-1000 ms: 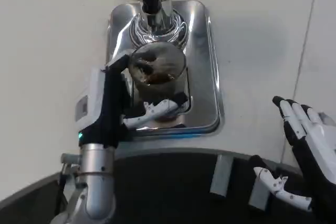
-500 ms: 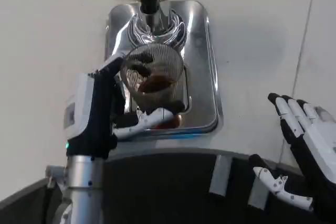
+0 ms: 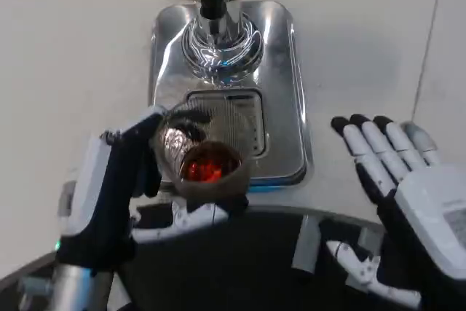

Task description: Grasp the cup under the faucet to collect the drink, then remove the cup.

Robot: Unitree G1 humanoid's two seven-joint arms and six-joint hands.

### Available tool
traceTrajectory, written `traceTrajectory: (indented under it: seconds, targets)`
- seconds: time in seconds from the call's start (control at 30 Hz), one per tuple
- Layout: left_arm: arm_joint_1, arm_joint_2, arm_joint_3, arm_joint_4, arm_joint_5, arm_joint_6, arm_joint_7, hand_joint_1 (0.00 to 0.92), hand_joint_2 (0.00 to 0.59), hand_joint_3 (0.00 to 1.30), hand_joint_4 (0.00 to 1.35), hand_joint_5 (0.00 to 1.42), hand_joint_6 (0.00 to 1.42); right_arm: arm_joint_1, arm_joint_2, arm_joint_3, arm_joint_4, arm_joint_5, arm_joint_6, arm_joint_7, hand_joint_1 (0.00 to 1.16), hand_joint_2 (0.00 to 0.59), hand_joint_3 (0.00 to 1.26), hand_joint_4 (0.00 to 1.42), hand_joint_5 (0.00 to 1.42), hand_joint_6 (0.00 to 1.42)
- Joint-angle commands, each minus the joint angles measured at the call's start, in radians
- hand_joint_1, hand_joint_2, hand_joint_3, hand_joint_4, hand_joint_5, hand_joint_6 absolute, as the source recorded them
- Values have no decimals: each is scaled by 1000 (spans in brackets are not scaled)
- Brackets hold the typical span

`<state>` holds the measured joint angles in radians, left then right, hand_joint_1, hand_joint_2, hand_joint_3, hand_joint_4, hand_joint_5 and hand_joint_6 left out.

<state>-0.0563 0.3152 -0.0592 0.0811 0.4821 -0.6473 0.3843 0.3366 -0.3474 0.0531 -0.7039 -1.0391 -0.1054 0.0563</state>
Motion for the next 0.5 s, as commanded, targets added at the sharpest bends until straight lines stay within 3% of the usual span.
traceTrajectory:
  seconds: [0.03,0.3,0.5]
  targets:
    - [48,3,20,-74,-19,-41,-29,790,91,1274,1290,1335,1424,59,-3,0,8,-14,-47,-66,286,478,0,0,0,0]
    - [144,15,38,-173,-37,-75,-99,771,102,1262,1290,1335,1424,168,-20,-26,-31,-2,-120,-122,283,500,0,0,0,0]
    - [191,36,49,-219,-56,-106,-161,767,104,1262,1290,1321,1424,235,-10,-36,-72,-6,-167,-139,279,507,0,0,0,0]
